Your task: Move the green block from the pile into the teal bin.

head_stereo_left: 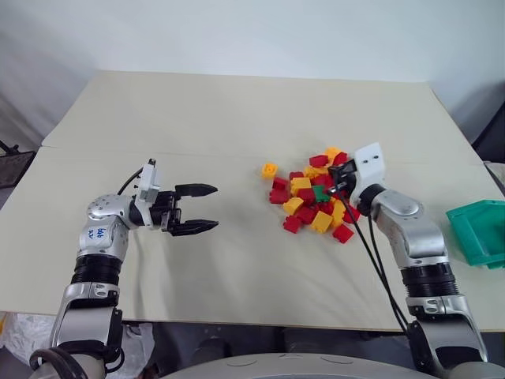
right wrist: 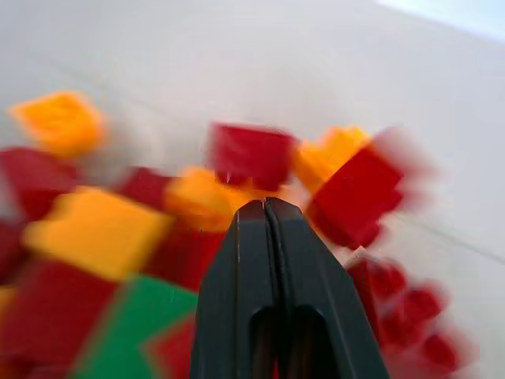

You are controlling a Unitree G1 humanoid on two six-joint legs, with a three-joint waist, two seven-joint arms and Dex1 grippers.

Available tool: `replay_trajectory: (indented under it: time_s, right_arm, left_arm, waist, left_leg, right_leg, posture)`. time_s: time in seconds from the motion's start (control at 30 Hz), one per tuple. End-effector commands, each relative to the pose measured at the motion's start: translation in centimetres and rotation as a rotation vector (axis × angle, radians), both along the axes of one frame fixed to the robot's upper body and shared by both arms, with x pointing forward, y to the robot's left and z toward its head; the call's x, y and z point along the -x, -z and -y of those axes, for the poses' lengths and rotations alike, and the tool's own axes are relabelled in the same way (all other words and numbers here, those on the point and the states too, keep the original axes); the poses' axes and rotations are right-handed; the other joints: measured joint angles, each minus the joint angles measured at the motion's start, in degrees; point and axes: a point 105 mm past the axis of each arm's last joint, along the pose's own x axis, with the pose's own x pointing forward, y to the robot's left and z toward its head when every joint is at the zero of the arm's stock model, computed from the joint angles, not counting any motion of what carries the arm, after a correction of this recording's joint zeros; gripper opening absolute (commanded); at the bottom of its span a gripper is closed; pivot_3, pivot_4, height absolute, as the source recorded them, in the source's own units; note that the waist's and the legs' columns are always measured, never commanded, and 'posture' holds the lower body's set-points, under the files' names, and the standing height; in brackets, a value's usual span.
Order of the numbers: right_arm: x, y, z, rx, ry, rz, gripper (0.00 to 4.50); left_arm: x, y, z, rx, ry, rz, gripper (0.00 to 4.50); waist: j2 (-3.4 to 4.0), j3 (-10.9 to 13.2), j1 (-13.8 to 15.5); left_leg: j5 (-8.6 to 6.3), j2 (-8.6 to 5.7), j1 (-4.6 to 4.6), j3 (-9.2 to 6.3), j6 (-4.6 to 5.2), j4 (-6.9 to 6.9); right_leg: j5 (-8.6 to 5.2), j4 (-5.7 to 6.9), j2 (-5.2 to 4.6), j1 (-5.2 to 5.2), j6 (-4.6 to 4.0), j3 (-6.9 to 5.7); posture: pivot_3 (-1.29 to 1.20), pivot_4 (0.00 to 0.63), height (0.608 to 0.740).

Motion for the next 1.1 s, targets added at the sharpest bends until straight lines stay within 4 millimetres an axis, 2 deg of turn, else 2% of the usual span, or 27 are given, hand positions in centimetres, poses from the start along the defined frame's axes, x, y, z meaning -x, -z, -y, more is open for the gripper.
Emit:
replay_trajectory:
  time_s: [0.03, 0.07, 0.2, 0.3, 0.47, 0.53, 0.73, 0.87, 0.93, 1.0, 1.07, 1.1]
  right_arm:
    - [0.1, -1.5, 0.4, 0.038, -0.017, 0.059, 0.03]
    - [0.1, -1.5, 0.4, 0.04, -0.02, 0.061, 0.03]
    - [0.8, -2.1, -2.5, 0.03, -0.148, 0.06, 0.03]
    - [1.0, -1.7, -3.7, 0.03, -0.189, 0.037, 0.03]
    - [1.7, 0.1, -4.8, 0.062, -0.239, -0.053, 0.03]
    - [2.1, 0.4, -4.3, 0.073, -0.229, -0.071, 0.03]
    - [2.5, 0.2, -1.0, 0.106, -0.124, -0.058, 0.03]
    - [3.1, -0.7, 2.3, 0.153, -0.046, -0.038, 0.03]
    - [4.0, -2.0, 2.2, 0.162, -0.085, -0.009, 0.03]
    - [4.8, -2.1, 1.5, 0.162, -0.147, -0.057, 0.03]
    - [6.3, -1.2, 1.2, 0.207, -0.217, -0.197, 0.4]
    - [7.1, -1.8, 0.7, 0.213, -0.273, -0.184, 0.61]
  left_arm:
    - [0.0, -1.0, 0.0, 0.017, 0.004, 0.048, 4.5]
    - [0.0, -1.0, 0.0, 0.017, 0.003, 0.049, 4.5]
    - [-0.1, -0.9, 0.1, 0.021, -0.006, 0.05, 4.5]
    - [-0.2, -0.9, 0.2, 0.024, -0.01, 0.05, 4.5]
    - [-0.2, -0.8, 0.5, 0.035, -0.014, 0.051, 4.5]
    - [-0.1, -0.7, 0.6, 0.039, -0.018, 0.052, 4.5]
    - [-0.1, -0.6, 0.6, 0.049, -0.032, 0.058, 4.5]
    - [-0.1, -0.5, 0.7, 0.053, -0.034, 0.059, 4.5]
    - [-0.1, -0.4, 0.7, 0.053, -0.034, 0.058, 4.5]
    - [0.0, -0.3, 0.7, 0.053, -0.032, 0.057, 4.5]
    - [0.0, -0.3, 0.8, 0.053, -0.029, 0.058, 4.5]
    - [0.0, -0.3, 0.8, 0.053, -0.028, 0.058, 4.5]
  waist:
    - [0.03, 0.0, -0.1]
    - [0.05, 0.0, -0.3]
    - [0.09, 0.1, -0.9]
    - [0.09, 0.1, -1.2]
    - [0.13, 0.1, -1.2]
    - [0.13, 0.1, -1.2]
    - [0.14, 0.1, -1.0]
    - [0.18, 0.1, -1.1]
    - [0.25, 0.2, -1.0]
    - [0.31, 0.2, -1.1]
    - [0.33, 0.2, -1.2]
    - [0.33, 0.2, -1.1]
  left_leg:
    - [0.0, 0.01, 0.0, 0.0, 0.0, 0.0]
    - [0.0, 0.02, 0.0, 0.01, 0.0, 0.0]
    - [0.0, 0.05, 0.01, 0.01, 0.0, 0.0]
    - [0.0, 0.07, 0.02, 0.0, 0.0, 0.0]
    - [0.0, 0.07, 0.02, -0.01, 0.0, 0.01]
    - [0.0, 0.06, 0.01, -0.01, 0.0, 0.01]
    - [-0.01, -0.07, -0.02, -0.02, 0.01, 0.03]
    - [-0.02, -0.05, -0.01, -0.02, 0.02, 0.02]
    - [-0.02, -0.05, -0.02, -0.02, 0.02, 0.01]
    - [-0.02, -0.07, -0.02, 0.01, 0.02, 0.02]
    - [-0.02, -0.03, 0.0, 0.03, 0.03, 0.05]
    - [-0.03, 0.0, 0.01, 0.04, 0.04, 0.05]
  right_leg:
    - [0.0, 0.0, 0.01, 0.0, 0.0, 0.0]
    - [0.0, 0.01, 0.02, 0.0, 0.0, 0.01]
    - [0.0, 0.04, 0.06, 0.0, 0.01, 0.02]
    - [0.0, 0.05, 0.06, 0.0, 0.01, 0.02]
    - [0.0, 0.06, 0.0, -0.01, 0.01, 0.02]
    - [0.0, 0.05, -0.17, -0.01, 0.01, 0.02]
    - [0.01, 0.02, -0.42, 0.0, 0.02, -0.01]
    - [0.02, 0.0, -0.4, 0.0, 0.03, -0.02]
    - [0.02, -0.01, -0.36, 0.0, 0.03, -0.02]
    - [0.03, -0.01, -0.2, 0.0, 0.05, 0.0]
    - [0.04, 0.0, -0.08, 0.01, 0.07, 0.04]
    - [0.04, 0.01, -0.04, 0.01, 0.07, 0.06]
  posture:
    - [0.0, 0.15, 0.74]
    - [0.0, 0.15, 0.74]
    - [0.0, 0.15, 0.74]
    - [0.0, 0.15, 0.74]
    - [0.0, 0.15, 0.74]
    - [0.0, 0.15, 0.74]
    - [0.0, 0.15, 0.74]
    - [0.0, 0.15, 0.74]
    - [0.0, 0.15, 0.74]
    - [0.0, 0.15, 0.74]
    - [0.0, 0.15, 0.74]
    - [0.0, 0.15, 0.74]
